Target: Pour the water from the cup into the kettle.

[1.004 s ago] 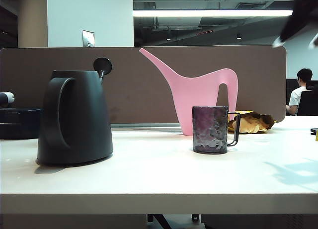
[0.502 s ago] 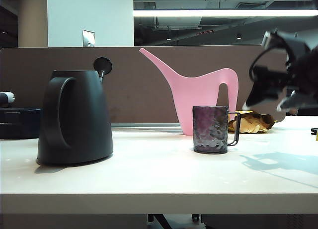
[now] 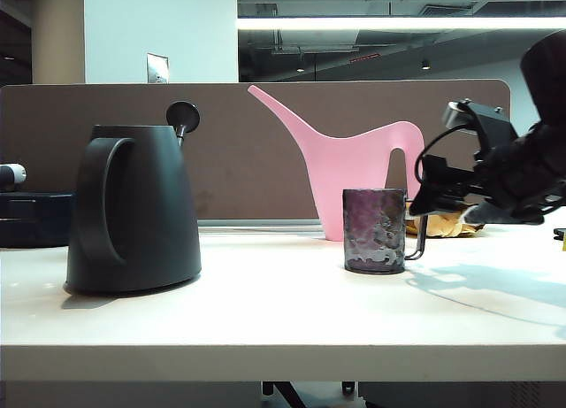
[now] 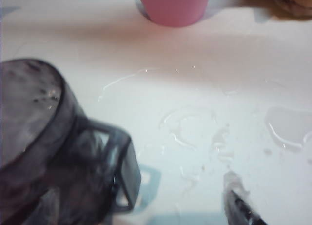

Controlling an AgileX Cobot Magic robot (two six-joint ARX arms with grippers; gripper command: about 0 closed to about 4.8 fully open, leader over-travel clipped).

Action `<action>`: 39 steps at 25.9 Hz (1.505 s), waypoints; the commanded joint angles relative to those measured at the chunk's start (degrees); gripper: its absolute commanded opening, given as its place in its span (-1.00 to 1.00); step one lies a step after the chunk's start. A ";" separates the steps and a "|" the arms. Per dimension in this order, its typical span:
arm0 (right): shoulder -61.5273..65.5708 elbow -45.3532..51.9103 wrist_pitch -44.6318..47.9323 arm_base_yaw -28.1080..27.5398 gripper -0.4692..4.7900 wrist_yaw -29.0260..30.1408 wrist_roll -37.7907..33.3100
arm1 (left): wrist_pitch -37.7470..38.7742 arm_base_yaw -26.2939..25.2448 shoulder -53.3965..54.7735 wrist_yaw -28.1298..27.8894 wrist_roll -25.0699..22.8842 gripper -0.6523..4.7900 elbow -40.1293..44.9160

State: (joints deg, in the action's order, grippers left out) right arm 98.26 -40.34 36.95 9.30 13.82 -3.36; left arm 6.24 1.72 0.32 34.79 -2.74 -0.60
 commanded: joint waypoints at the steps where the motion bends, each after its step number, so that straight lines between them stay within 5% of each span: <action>1: 2.19 -4.07 -1.51 0.46 0.99 0.26 -0.09 | -0.76 0.00 0.04 0.39 0.15 -0.78 -0.20; 9: 10.01 -12.33 -4.33 0.52 0.82 1.88 -0.09 | -0.79 -0.02 0.04 0.39 0.15 -0.78 -0.22; 19: 12.24 -13.57 -3.19 1.14 -0.84 3.41 -0.07 | -0.79 -0.02 0.04 0.35 0.15 -0.78 -0.20; 30: 4.37 -13.60 -6.71 1.22 -0.85 4.02 -0.04 | -0.70 -0.02 0.04 -0.07 0.15 -0.78 -0.15; 39: -9.94 -21.55 -26.27 5.25 -0.85 -6.40 -0.02 | -0.66 -0.02 0.04 -0.04 0.17 -0.78 -0.13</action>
State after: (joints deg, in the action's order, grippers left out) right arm 89.36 -59.22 14.90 13.63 9.23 -3.36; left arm 6.26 1.72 0.32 34.72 -2.74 -0.58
